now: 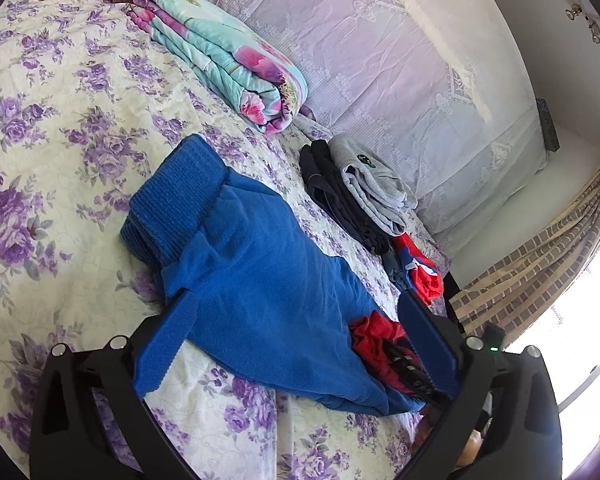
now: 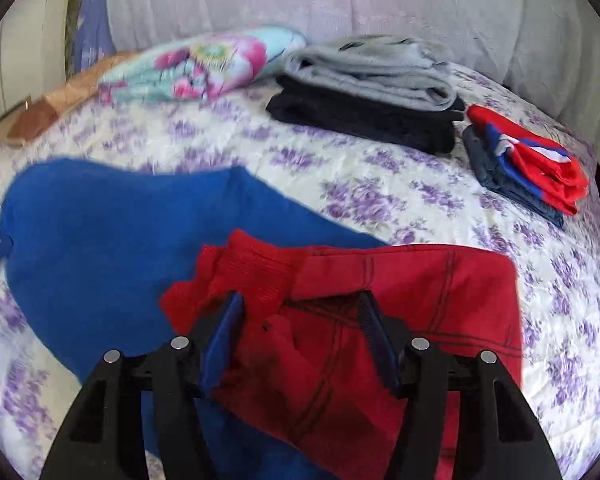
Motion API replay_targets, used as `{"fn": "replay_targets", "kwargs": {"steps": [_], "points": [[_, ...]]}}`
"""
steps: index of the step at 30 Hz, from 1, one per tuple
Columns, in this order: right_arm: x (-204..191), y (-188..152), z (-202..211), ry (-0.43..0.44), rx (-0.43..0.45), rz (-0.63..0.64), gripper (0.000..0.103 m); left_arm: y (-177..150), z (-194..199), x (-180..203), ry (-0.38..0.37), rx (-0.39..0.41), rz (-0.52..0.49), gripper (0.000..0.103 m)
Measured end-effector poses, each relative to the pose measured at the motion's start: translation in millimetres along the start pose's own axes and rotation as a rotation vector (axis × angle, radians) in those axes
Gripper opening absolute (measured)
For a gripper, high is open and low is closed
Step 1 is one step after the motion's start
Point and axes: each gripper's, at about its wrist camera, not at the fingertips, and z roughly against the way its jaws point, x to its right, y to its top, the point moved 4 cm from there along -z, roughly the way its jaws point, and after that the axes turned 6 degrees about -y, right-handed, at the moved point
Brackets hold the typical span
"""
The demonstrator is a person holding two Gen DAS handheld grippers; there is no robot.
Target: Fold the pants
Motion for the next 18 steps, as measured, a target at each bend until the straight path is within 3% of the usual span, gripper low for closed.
{"fn": "replay_targets", "kwargs": {"steps": [3, 6, 9, 12, 14, 16, 17, 18], "points": [[-13.6, -9.3, 8.2, -0.010, 0.027, 0.072, 0.069, -0.2, -0.9, -0.3, 0.006, -0.004, -0.001, 0.098], [-29.9, -34.6, -27.7, 0.008, -0.141, 0.171, 0.080, -1.2, -1.9, 1.0, 0.016, -0.007, -0.007, 0.098], [-22.2, -23.4, -14.8, 0.037, -0.104, 0.112, 0.082, -1.2, -2.8, -0.2, 0.020, -0.013, 0.000, 0.098], [-24.8, -19.6, 14.6, 0.065, 0.040, 0.095, 0.082, 1.1, 2.4, -2.7, 0.009, -0.015, 0.039, 0.098], [-21.3, -18.8, 19.8, 0.054, 0.087, 0.080, 0.082, 4.9, 15.2, -6.9, -0.010, 0.023, 0.096, 0.098], [-15.1, -21.2, 2.8, 0.003, 0.021, 0.068, 0.084, 10.4, 26.3, -11.7, 0.016, 0.046, 0.120, 0.098], [-16.1, -30.7, -21.1, -0.013, -0.115, 0.091, 0.090, 13.5, 29.1, -15.1, 0.051, 0.044, 0.114, 0.098], [-16.5, -36.2, -33.5, 0.000, -0.160, 0.097, 0.092, 15.8, 30.2, -18.7, 0.085, 0.042, 0.112, 0.098]]}}
